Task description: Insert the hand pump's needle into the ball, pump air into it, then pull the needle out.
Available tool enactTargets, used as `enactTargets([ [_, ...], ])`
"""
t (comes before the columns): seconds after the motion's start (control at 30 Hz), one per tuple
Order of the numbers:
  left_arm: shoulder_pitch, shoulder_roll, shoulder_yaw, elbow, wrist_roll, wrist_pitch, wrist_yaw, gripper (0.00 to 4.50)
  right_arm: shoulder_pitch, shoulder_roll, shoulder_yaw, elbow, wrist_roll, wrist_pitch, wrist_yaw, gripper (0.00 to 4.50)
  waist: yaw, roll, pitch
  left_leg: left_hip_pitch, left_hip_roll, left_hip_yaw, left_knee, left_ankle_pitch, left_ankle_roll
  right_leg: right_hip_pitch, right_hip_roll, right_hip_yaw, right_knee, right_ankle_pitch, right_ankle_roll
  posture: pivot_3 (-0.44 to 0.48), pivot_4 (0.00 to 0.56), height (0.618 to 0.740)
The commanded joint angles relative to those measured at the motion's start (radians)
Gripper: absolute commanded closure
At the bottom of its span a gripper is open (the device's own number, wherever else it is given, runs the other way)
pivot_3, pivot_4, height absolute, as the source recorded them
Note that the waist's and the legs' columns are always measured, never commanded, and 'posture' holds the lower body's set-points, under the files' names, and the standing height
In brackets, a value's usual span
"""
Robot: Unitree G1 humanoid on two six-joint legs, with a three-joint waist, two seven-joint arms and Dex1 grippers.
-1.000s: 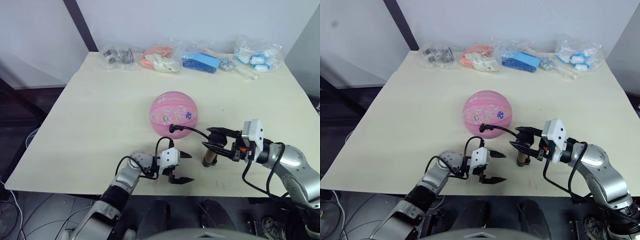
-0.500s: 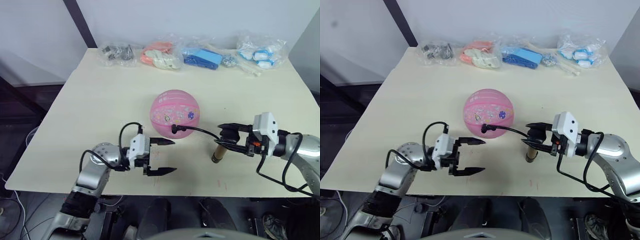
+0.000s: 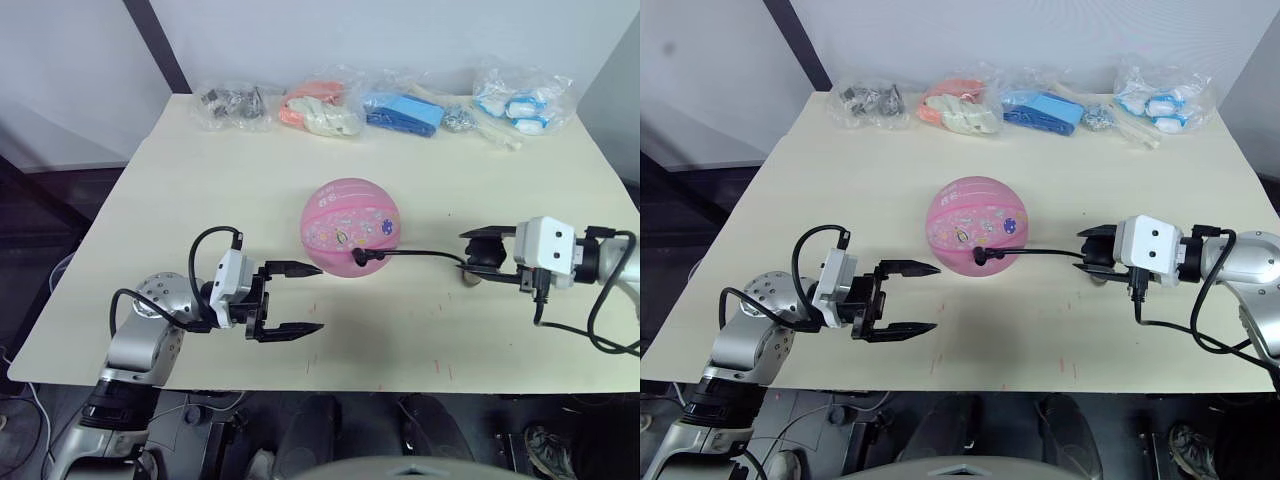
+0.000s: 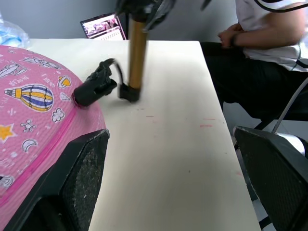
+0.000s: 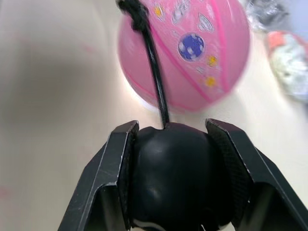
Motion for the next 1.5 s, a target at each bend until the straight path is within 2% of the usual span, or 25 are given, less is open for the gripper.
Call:
enactTargets([
  [0.03,-0.014,-0.006,0.017,-0.007,-0.009,-0.004,0.003,0.10,-0.045,-0.002,-0.006,0.053,-0.103,-0.127,-0.037,2.65,0.000,0.000,0.000,0.000,0.000,0.000,0.000,0.000,0.000,0.000,0.000,0.000,0.000,0.000,0.000,0.000,0.150,0.736],
  [0.43,-0.047,-0.027,0.006,-0.002,-0.005,0.004,0.005,0.10,0.006,0.106,0.068,0.285,-0.370,-0.565,-0.226,2.65,0.000,0.000,0.001,-0.002,-0.001,0.002,0.000,0.001,-0.001,-0.003,0.000,0.002,0.001,0.000,0.000,0.000,0.150,0.736],
  [0.87,-0.058,-0.033,0.014,-0.004,-0.009,0.003,0.005,0.10,0.069,0.141,0.104,0.395,-0.553,-0.800,-0.429,2.65,-0.001,0.000,0.001,0.002,-0.001,0.009,0.003,0.000,-0.001,-0.003,0.000,0.005,0.010,0.000,0.000,0.000,0.150,0.736],
  [0.9,-0.058,-0.033,0.015,-0.004,-0.009,0.003,0.006,0.00,0.072,0.139,0.104,0.395,-0.555,-0.805,-0.436,1.76,-0.002,0.000,0.001,0.003,-0.001,0.009,0.003,0.000,-0.001,-0.003,0.000,0.006,0.011,0.000,0.000,0.000,0.150,0.736],
  [0.93,-0.058,-0.034,0.016,-0.003,-0.008,0.001,0.007,0.00,0.077,0.140,0.102,0.395,-0.558,-0.815,-0.447,1.44,-0.002,0.000,0.001,0.003,-0.001,0.009,0.003,0.001,-0.001,-0.003,0.000,0.006,0.012,0.000,0.000,0.000,0.150,0.736],
  [1.0,-0.058,-0.034,0.018,0.001,-0.007,-0.002,0.008,0.00,0.083,0.140,0.105,0.396,-0.563,-0.832,-0.461,0.35,-0.002,0.000,0.001,0.003,-0.001,0.009,0.003,0.001,-0.001,-0.003,0.001,0.006,0.013,0.000,0.000,0.000,0.150,0.736],
  [1.03,-0.058,-0.034,0.018,0.003,-0.007,-0.003,0.007,0.00,0.085,0.141,0.105,0.397,-0.565,-0.838,-0.466,0.02,-0.004,0.000,0.001,0.004,-0.001,0.009,0.003,0.001,-0.001,-0.003,0.001,0.007,0.013,0.000,0.000,0.000,0.150,0.736],
  [1.17,-0.060,-0.034,0.018,0.008,-0.006,-0.005,0.005,0.00,0.089,0.140,0.119,0.400,-0.552,-0.848,-0.465,0.02,-0.006,0.000,0.001,0.004,-0.001,0.009,0.003,0.001,-0.001,-0.003,0.002,0.008,0.014,0.000,0.000,0.000,0.150,0.736],
  [1.3,-0.069,-0.033,0.019,0.023,-0.003,-0.013,0.001,0.00,0.107,0.124,0.149,0.397,-0.465,-0.862,-0.411,0.02,-0.005,0.000,0.001,0.004,-0.001,0.009,0.003,0.001,-0.001,-0.003,0.002,0.008,0.014,0.000,0.000,0.000,0.150,0.736],
  [1.5,-0.087,-0.037,0.033,0.046,-0.009,-0.022,0.008,0.00,0.156,0.134,0.143,0.316,-0.153,-0.773,-0.313,0.02,-0.004,0.000,0.001,0.004,0.000,0.009,0.003,0.001,-0.001,-0.003,0.001,0.009,0.014,0.000,0.000,0.000,0.150,0.736],
])
